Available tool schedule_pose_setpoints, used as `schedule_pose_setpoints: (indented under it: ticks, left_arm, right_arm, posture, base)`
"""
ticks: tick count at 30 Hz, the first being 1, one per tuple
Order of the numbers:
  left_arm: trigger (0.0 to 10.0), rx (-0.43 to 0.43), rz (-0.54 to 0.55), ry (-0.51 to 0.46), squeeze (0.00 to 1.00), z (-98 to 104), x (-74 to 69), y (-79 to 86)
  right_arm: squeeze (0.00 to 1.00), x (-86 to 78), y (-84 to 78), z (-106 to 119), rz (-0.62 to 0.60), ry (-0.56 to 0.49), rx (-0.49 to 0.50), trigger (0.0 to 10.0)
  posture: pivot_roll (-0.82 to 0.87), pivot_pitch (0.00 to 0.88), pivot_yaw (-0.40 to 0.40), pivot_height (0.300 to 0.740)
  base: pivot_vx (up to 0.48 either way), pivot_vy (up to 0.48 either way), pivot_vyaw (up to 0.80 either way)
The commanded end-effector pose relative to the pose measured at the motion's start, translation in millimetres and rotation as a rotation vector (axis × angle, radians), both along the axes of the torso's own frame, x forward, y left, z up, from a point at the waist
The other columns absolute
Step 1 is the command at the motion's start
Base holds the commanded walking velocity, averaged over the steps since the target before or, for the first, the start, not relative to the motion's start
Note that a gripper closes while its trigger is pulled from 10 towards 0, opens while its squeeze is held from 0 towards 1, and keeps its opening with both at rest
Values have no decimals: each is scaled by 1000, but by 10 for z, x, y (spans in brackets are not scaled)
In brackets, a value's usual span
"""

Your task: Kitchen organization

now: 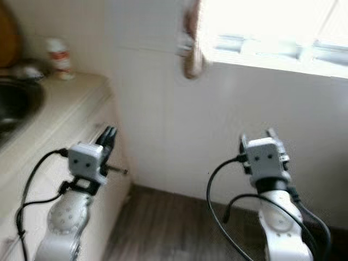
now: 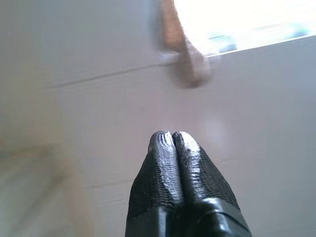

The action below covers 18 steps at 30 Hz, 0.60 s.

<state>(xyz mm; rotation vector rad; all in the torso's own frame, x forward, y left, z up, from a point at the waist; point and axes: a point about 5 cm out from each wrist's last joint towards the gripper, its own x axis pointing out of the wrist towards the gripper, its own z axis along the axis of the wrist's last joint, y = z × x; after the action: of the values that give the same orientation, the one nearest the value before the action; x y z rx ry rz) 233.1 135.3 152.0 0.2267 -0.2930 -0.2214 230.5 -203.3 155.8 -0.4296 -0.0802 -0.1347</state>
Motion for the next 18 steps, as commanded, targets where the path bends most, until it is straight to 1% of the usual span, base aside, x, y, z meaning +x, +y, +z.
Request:
schedule_pose_setpoints:
  ticks: [1,7,18]
  left_arm:
    - [10000,17,15,-4,0,15,-1,64]
    - [10000,19,15,5,0,-9,14,81]
    - [10000,24,10,7,0,-24,17,78]
  right_arm:
    - [0,-8,12,34,-7,-15,-9,10000]
    - [0,-1,-54,17,-55,3,-26,10000]
    - [0,5,-76,0,-76,16,-43,10000]
  posture:
    - [45,0,-17,740]
    - [43,0,-14,740]
    - [41,0,-13,740]
  base:
    - [0,0,-775]
    - [0,0,-775]
    - [0,0,-775]
